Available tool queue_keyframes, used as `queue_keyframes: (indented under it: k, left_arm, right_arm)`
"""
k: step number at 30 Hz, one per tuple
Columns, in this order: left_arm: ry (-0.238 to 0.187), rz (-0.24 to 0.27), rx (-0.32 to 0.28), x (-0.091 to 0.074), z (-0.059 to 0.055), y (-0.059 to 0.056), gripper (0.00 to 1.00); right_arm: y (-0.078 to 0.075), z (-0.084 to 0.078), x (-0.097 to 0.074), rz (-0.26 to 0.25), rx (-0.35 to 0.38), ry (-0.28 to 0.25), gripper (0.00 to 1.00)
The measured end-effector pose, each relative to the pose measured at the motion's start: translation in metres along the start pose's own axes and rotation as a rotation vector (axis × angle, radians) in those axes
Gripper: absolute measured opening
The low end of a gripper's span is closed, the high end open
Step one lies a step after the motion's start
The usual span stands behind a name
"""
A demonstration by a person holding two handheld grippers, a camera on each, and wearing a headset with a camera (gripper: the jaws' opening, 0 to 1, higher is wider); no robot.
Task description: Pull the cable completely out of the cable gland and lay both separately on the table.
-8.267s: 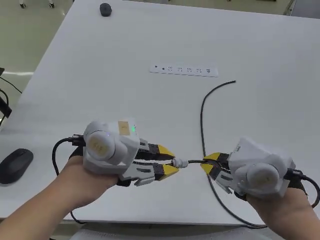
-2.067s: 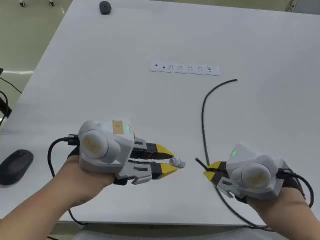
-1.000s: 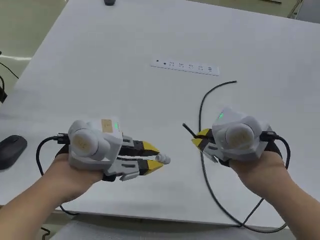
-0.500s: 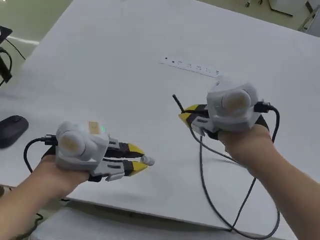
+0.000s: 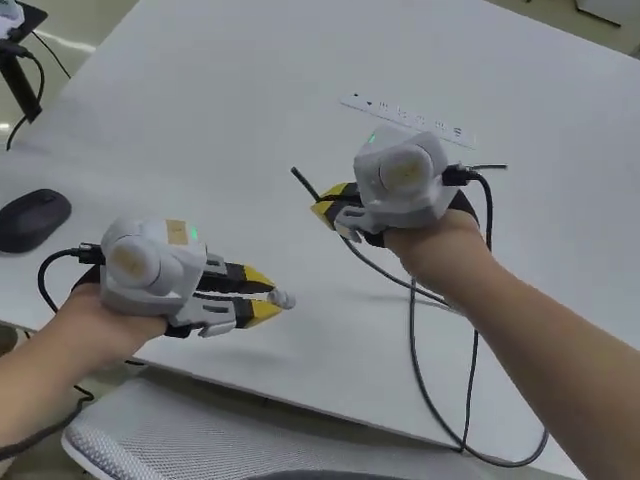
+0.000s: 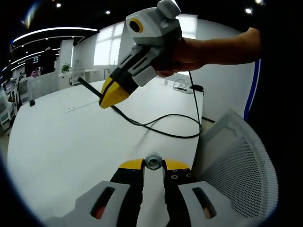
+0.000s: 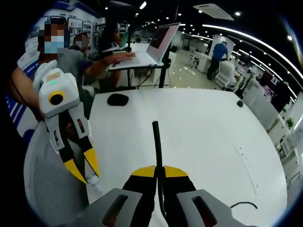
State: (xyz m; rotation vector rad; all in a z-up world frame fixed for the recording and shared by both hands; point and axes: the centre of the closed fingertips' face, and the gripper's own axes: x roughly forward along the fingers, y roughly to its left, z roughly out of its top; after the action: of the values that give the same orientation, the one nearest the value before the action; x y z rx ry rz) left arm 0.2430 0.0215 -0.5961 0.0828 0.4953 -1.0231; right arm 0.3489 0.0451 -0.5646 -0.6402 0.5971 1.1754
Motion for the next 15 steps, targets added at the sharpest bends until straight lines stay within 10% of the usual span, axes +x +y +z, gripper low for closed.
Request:
queue_keyframes:
  k: [15]
  left_arm:
    - [0.035, 0.029, -0.035, 0.017, -0.036, 0.028, 0.16]
  right_arm:
    - [0.03, -0.028, 0.078, 0.137, -0.054, 0.065, 0.0]
